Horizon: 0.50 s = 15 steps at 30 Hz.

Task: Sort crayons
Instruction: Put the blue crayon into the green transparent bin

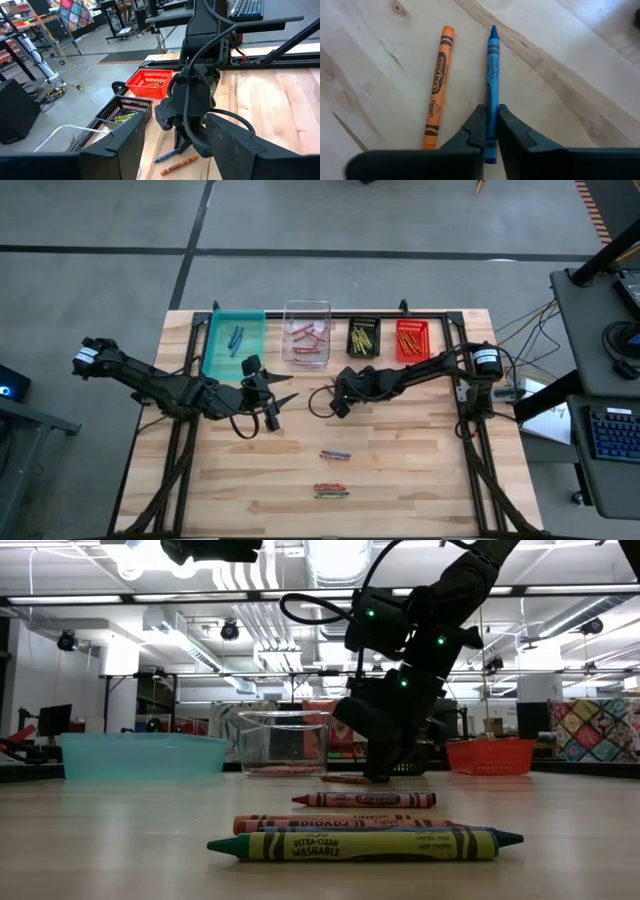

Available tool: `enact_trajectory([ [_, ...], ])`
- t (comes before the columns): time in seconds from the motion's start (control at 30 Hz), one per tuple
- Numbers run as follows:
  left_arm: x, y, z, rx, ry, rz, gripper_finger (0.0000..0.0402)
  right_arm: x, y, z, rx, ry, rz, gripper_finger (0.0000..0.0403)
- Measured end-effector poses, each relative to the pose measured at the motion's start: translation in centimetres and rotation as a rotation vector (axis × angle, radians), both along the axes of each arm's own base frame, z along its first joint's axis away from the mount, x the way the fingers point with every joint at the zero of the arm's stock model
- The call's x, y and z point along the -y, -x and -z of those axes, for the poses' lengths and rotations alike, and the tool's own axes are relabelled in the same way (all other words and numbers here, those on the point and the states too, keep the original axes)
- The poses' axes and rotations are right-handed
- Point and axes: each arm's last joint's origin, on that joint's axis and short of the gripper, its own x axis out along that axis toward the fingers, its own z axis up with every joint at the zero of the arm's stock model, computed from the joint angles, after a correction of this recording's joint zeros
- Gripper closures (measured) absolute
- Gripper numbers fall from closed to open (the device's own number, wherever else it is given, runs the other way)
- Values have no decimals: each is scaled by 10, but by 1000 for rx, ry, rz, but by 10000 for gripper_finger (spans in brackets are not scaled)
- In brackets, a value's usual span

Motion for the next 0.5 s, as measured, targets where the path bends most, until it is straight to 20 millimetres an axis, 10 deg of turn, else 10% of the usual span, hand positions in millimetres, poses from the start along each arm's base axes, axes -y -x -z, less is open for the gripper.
enact_trajectory([
  [0.3, 4, -1, 3, -21, 21, 150, 209, 0, -4, -20, 34, 18, -83, 390],
  [0.5, 4, 0, 19, 3, -15, 177, 209, -12, 7, -68, 142, 7, -190, 391],
])
